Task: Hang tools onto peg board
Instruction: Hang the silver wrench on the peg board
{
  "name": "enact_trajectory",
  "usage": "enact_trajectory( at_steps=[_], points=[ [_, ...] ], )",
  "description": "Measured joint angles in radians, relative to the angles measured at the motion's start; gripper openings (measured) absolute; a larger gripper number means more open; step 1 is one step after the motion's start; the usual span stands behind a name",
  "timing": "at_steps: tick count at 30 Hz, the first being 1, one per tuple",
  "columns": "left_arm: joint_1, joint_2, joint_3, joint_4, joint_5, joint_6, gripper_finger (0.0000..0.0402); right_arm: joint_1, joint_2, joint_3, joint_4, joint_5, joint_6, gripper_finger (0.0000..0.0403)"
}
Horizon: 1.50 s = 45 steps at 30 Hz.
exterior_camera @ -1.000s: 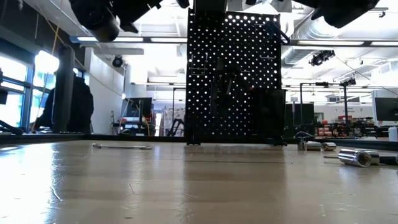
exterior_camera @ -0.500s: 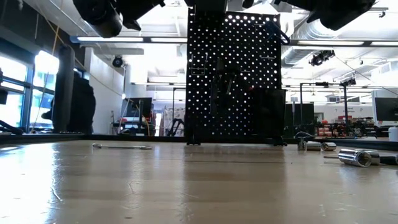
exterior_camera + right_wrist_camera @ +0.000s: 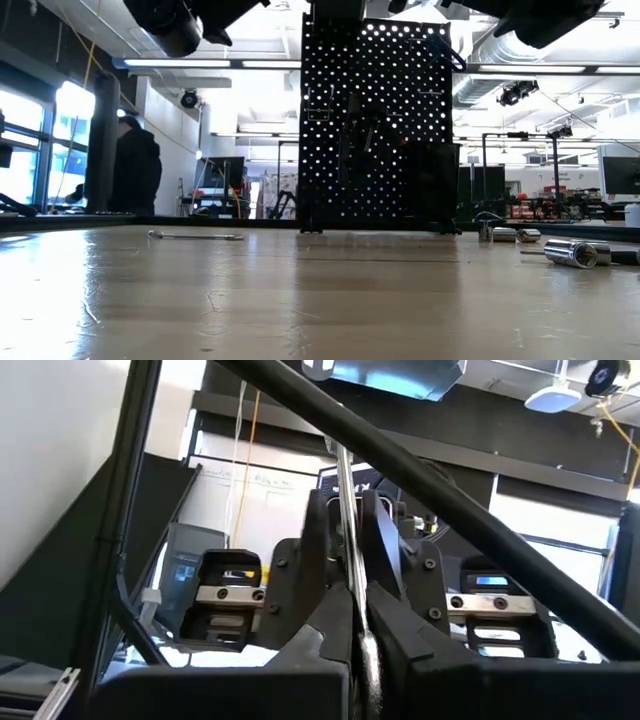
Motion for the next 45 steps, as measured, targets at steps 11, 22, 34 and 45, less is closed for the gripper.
enact_trajectory(
  at_steps=[11, 22, 34, 45],
  points=[
    [0.003, -0.001, 0.0, -0.007, 0.018, 0.022, 0.0008, 0.001, 0.0, 0.0, -0.003, 0.004, 0.021, 0.0003],
    [0.003, -0.023, -0.001, -0.076, 0.058, 0.005, 0.0004, 0.007, -0.001, 0.0, -0.067, 0.01, 0.025, 0.0044],
    [0.046, -0.194, -0.063, -0.357, 0.045, 0.059, 0.0004, 0.111, -0.051, 0.0, -0.236, 0.329, -0.091, 0.0133],
    [0.125, -0.228, -0.064, -0.757, -0.077, 0.078, 0.0003, 0.258, -0.277, 0.0, -0.601, 0.626, -0.096, 0.0154]
  ],
)
